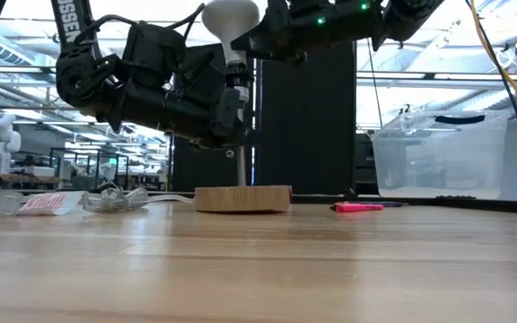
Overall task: Screw lightbulb
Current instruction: Remove the white lightbulb from the desk lamp
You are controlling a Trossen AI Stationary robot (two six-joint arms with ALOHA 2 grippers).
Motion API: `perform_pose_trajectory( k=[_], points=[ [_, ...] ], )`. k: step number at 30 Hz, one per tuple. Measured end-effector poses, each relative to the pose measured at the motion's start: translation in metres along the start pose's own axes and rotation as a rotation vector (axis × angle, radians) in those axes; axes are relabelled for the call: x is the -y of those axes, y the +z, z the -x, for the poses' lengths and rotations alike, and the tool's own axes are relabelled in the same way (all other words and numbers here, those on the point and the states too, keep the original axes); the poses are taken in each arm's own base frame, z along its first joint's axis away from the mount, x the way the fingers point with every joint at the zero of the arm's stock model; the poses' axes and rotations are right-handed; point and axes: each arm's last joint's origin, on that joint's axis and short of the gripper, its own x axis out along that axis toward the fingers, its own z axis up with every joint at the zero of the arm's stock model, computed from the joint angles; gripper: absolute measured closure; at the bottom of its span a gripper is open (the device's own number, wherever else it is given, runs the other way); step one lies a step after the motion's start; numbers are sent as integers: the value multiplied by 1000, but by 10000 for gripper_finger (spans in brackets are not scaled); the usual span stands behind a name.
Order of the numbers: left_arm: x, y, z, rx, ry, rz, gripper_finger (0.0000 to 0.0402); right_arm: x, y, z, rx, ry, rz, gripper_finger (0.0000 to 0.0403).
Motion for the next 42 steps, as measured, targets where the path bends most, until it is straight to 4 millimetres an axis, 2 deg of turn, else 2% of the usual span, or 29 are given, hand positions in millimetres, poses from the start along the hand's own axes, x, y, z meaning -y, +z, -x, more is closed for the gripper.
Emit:
perform_pose_trajectory(
  k=[10,13,17,22,25,27,33,38,42],
  points=[
    [-3,-2,-1,-25,-32,-20,378,13,-6,-2,-21,105,14,253],
    [-5,-3,-1,-32,-39,-20,378,14,-2,0,-16,106,7,234],
    [-6,-3,-2,-44,-68,-33,378,6,2,7,-52,120,-31,187],
    [-7,-4,-2,-47,-60,-21,378,-10,14,16,-48,24,-53,123],
    [-8,-4,-2,-45,-25,-9,378,-20,17,18,-33,-64,-100,102],
    [-8,-4,-2,-43,-5,8,378,-28,19,20,-12,-138,-124,98],
    [-8,-4,-1,-39,53,33,378,-52,7,13,21,-299,-100,102],
    [-9,-5,-1,-37,85,46,378,-60,-8,3,53,-412,-128,103],
    [-8,-5,0,-35,111,44,378,-61,-15,-4,107,-429,-160,103]
  ],
)
